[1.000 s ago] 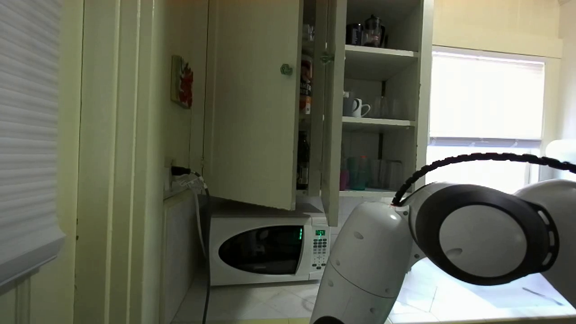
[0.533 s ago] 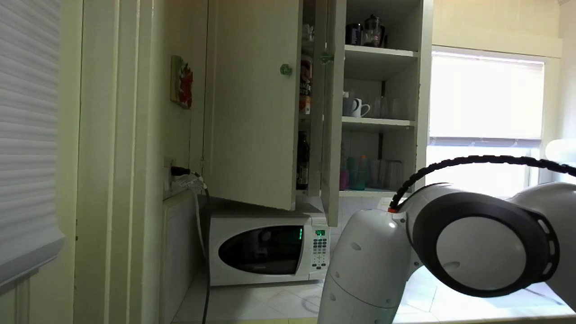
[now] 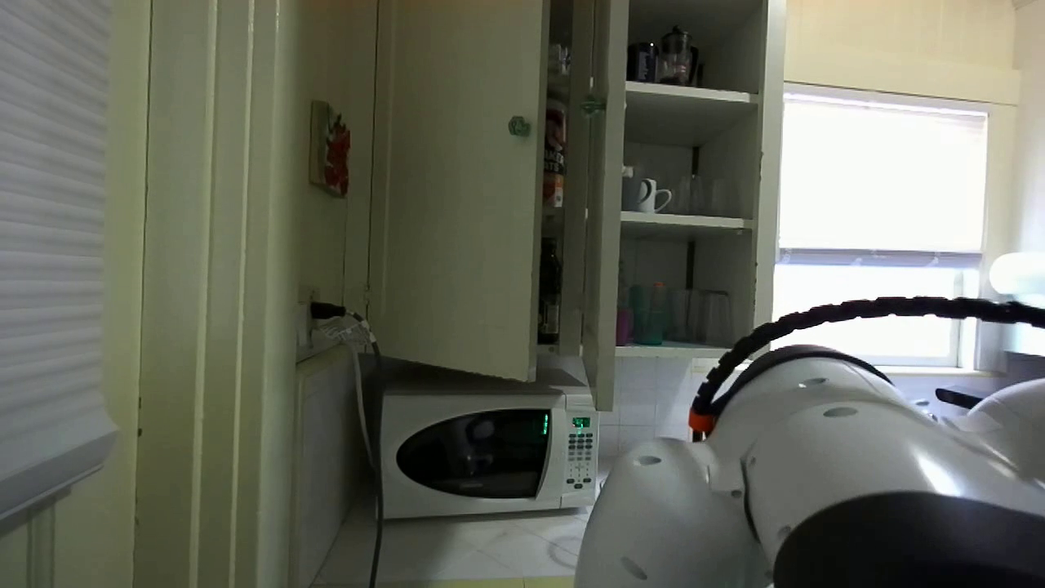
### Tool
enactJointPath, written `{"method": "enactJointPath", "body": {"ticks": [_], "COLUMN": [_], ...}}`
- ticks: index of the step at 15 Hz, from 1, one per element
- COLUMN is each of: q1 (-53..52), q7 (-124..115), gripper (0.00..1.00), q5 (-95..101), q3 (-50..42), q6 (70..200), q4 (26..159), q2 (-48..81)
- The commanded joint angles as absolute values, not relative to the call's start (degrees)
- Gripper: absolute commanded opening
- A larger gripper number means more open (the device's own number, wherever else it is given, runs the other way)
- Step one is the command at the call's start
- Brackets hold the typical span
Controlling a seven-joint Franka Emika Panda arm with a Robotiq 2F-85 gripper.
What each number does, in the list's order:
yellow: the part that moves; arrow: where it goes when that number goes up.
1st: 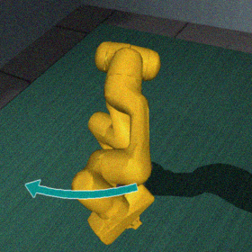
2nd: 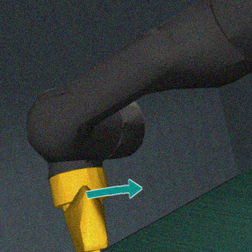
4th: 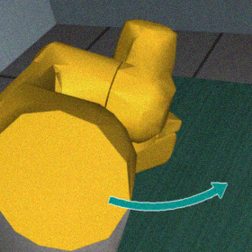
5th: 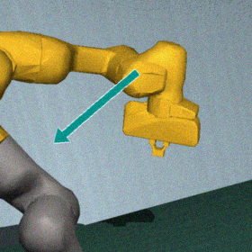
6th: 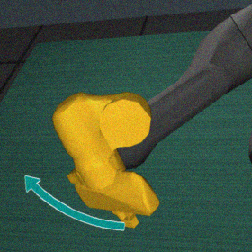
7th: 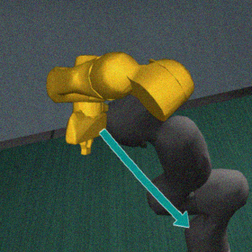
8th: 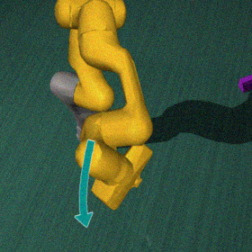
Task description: Close the cabinet door on the left then open the topmost drawer.
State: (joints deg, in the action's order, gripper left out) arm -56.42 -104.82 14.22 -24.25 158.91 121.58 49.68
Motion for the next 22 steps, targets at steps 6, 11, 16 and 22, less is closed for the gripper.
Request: {"method": "enactJointPath", "body": {"ticks": [6, 11, 16, 22], "q1": [-62.29, -61.55, -57.22, -52.55], "q7": [-107.72, -112.76, -103.62, -90.03], "gripper": [1.00, 1.00, 1.00, 1.00], "q5": [16.14, 13.53, 14.79, 14.34], "q3": [-35.04, -40.80, -35.57, -27.43], "q6": [161.77, 159.99, 157.90, 168.33], "q4": [119.92, 113.36, 112.19, 122.63], "q2": [60.09, 69.31, 67.75, 60.16]}}
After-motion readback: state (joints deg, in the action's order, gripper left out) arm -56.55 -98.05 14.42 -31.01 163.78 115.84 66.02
